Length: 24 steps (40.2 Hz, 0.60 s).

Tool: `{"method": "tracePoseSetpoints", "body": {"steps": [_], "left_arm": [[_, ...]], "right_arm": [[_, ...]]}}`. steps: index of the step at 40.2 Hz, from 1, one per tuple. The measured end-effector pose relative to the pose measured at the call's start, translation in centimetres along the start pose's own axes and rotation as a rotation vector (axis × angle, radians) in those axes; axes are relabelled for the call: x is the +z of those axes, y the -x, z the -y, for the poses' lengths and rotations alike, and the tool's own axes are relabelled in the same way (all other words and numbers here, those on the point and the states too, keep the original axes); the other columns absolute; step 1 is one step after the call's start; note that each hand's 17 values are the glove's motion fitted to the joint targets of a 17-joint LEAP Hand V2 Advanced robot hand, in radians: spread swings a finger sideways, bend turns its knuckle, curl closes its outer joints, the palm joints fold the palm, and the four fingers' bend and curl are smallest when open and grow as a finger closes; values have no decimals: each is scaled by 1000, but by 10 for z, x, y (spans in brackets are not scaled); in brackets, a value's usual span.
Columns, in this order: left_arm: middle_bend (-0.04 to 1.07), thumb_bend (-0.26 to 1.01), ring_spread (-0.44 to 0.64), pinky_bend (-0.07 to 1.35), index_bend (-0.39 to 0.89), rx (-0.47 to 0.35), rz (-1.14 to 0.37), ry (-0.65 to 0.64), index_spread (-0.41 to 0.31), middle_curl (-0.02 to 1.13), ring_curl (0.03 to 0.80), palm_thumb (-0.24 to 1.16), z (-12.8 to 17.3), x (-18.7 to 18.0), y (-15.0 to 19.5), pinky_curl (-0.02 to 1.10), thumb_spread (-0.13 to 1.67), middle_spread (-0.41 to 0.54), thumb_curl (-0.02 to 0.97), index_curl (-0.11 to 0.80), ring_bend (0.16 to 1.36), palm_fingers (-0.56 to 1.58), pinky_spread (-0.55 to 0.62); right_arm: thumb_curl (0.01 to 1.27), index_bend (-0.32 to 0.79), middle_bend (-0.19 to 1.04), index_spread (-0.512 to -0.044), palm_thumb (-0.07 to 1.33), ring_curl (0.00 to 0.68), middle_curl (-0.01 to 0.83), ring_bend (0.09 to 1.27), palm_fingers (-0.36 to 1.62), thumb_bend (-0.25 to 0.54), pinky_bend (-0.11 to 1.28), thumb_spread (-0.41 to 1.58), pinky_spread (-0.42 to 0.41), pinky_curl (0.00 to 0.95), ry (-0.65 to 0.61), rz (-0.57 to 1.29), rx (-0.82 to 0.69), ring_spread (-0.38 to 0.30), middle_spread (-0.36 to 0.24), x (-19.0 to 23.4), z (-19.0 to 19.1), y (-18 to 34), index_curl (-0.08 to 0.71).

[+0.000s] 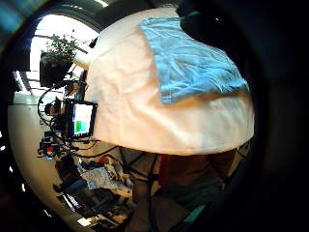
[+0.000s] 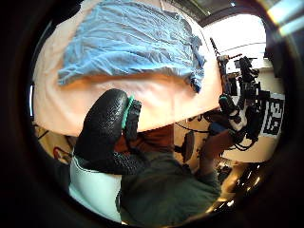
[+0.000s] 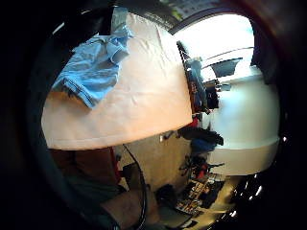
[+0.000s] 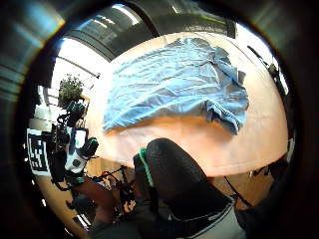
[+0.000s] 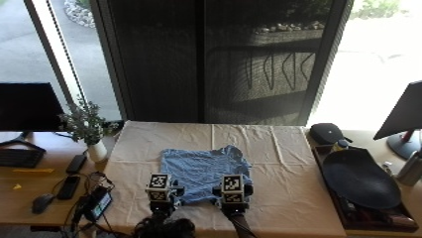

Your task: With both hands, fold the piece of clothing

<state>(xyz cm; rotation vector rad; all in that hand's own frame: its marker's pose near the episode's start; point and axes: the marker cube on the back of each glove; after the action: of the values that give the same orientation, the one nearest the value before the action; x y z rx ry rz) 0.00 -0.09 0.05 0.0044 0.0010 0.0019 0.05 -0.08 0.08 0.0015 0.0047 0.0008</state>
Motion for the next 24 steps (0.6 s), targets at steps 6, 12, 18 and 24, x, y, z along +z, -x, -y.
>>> {"method": "tracePoseSetpoints", "body": {"steps": [6, 12, 18, 24], "left_arm": [[310, 139, 90, 481, 29, 14, -21, -28, -71, 176, 196, 275, 3, 0, -4, 151, 730, -31, 116, 11, 577, 404, 176], [331, 110, 108, 529, 59, 9, -3, 8, -86, 234, 238, 289, -5, -4, -2, 190, 919, -36, 163, 31, 626, 355, 219], [345, 75, 116, 557, 74, 0, 3, 13, -92, 271, 256, 299, -6, -3, 1, 210, 1014, -39, 200, 53, 650, 326, 241], [353, 41, 120, 575, 82, 8, -16, -34, -95, 299, 268, 309, 2, 3, 4, 224, 1063, -40, 231, 73, 668, 307, 252]], "right_arm": [[98, 76, 190, -326, 191, 108, 90, 339, 262, 83, 654, 719, 164, 223, -1, -14, -5, 42, -41, 1, 1, -1, 46], [142, 93, 201, -389, 201, 149, 142, 375, 223, 54, 693, 906, 195, 268, 0, -15, -9, 51, -49, -3, -2, 0, 69], [177, 103, 205, -416, 213, 174, 183, 394, 200, 23, 715, 1000, 209, 293, -4, -20, -7, 56, -53, -5, -3, -3, 87], [209, 106, 202, -428, 226, 192, 214, 406, 189, -7, 735, 1043, 205, 310, -7, -13, -8, 59, -55, -4, 0, -9, 103]]}}
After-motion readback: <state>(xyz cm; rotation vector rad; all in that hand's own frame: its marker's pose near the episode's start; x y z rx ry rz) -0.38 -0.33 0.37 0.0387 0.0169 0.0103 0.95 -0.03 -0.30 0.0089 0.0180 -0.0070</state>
